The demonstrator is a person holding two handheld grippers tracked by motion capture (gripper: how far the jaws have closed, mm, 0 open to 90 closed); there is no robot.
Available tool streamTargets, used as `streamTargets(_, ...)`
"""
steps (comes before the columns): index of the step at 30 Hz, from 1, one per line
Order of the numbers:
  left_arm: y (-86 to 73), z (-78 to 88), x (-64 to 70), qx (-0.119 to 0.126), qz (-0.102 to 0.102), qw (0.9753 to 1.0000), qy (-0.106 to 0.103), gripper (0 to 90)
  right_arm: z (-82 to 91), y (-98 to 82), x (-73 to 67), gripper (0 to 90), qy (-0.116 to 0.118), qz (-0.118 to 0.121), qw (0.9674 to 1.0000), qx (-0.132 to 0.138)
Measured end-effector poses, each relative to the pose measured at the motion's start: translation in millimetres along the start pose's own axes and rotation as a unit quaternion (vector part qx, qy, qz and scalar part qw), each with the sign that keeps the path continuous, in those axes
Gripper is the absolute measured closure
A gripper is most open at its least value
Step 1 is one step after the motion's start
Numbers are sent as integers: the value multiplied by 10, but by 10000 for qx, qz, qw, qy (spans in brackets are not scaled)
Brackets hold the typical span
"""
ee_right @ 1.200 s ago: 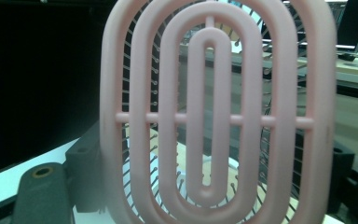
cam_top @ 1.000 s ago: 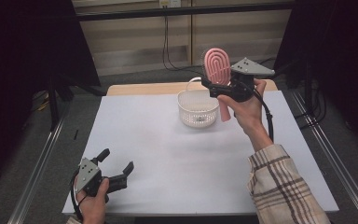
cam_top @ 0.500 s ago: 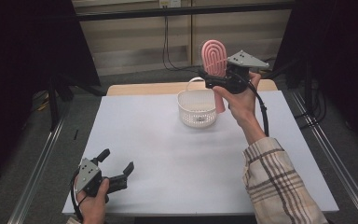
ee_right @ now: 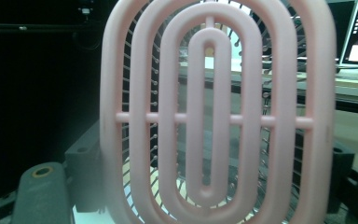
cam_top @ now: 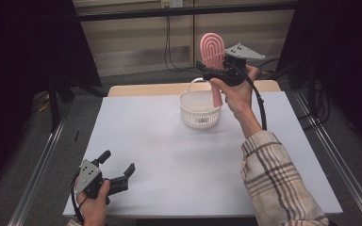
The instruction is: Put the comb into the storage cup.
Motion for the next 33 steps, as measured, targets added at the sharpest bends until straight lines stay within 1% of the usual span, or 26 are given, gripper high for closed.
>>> streamTargets(1, 4, 2, -6, 6, -40, 10000, 9, 28, -14, 0, 1, 202, 8, -5, 10000, 4)
streamTargets(6, 7, 4, -5, 34, 1, 10000, -12, 28, -87, -1, -11, 202, -56, -86, 9999, 34)
streamTargets(8, 9, 8, -9, 21, -31, 10000, -11, 28, -112, -12, -4, 202, -65, -137, 9999, 65)
streamTargets(10, 8, 7, -5, 26, -21, 10000, -20, 28, -129, -31, 7, 202, -111, -145, 9998, 53)
streamTargets(11, 8, 7, -7, 14, -42, 10000, -24, 28, -139, -44, 19, 202, -88, -169, 9998, 37)
streamTargets(12, 8, 5, -3, 36, -5, 10000, -24, 28, -155, -61, 36, 202, -154, -188, 9997, 18)
streamTargets(13, 8, 7, -6, 24, -25, 10000, -22, 28, -168, -73, 47, 202, -182, -204, 9996, -2)
streamTargets(14, 9, 8, -6, 24, -26, 10000, -22, 28, -179, -88, 60, 202, -165, -243, 9996, -24)
streamTargets(20, 10, 11, -12, 27, -44, 10000, -4, 28, -206, -119, 73, 202, -236, -198, 9995, 0)
streamTargets(23, 9, 7, -6, 24, -21, 10000, -22, 28, -217, -123, 79, 202, -258, -178, 9995, 41)
streamTargets(26, 8, 8, -7, 22, -22, 10000, -19, 28, -242, -156, 104, 202, -325, -129, 9994, -46)
streamTargets(28, 8, 9, -11, 17, -26, 10000, -14, 28, -251, -171, 133, 202, -352, -154, 9993, -36)
streamTargets(30, 6, 8, -12, 12, -25, 10000, -20, 28, -263, -184, 146, 202, -400, -118, 9991, -32)
streamTargets(31, 5, 4, -9, 26, 2, 10000, -16, 28, -270, -191, 151, 202, -396, -134, 9991, -46)
streamTargets(33, 7, 4, -9, 22, -6, 10000, -20, 28, -289, -208, 157, 202, -414, -141, 9990, -26)
Point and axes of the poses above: each handheld gripper's, and its own axes: z roughly backward along the jaws, y roughly out of its top, x roughly to its right, the point moved 2 cm from there along -z, roughly forward along the jaws, and after that the axes turned 3 degrees about y, right-handed, at the moved point
